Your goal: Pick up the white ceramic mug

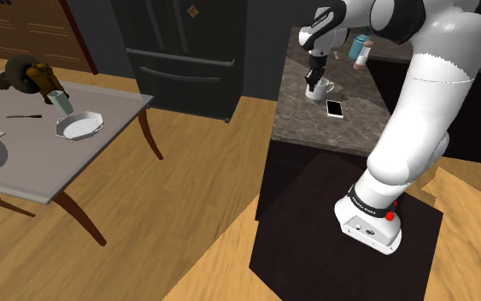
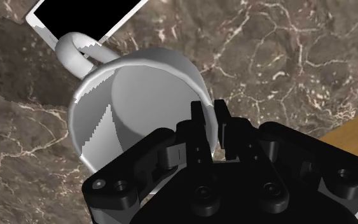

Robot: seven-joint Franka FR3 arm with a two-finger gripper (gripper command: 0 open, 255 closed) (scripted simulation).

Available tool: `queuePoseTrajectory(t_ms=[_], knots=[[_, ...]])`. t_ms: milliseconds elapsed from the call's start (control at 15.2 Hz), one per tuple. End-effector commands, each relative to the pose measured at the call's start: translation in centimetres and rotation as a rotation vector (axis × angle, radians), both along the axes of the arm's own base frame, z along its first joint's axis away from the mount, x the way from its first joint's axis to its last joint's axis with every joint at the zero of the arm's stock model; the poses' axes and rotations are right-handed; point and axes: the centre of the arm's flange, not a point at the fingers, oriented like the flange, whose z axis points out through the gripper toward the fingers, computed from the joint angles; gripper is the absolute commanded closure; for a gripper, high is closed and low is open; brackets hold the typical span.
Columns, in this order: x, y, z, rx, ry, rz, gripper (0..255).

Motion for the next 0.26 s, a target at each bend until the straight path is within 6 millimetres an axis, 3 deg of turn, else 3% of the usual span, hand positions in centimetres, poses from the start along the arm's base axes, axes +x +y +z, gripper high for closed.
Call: queuePoseTrajectory(t_ms=[0, 198], knots=[[0.12, 0.05, 1.11, 0.0, 0.0, 0.0, 255], [0.12, 0.05, 1.71, 0.0, 0.0, 0.0, 255]])
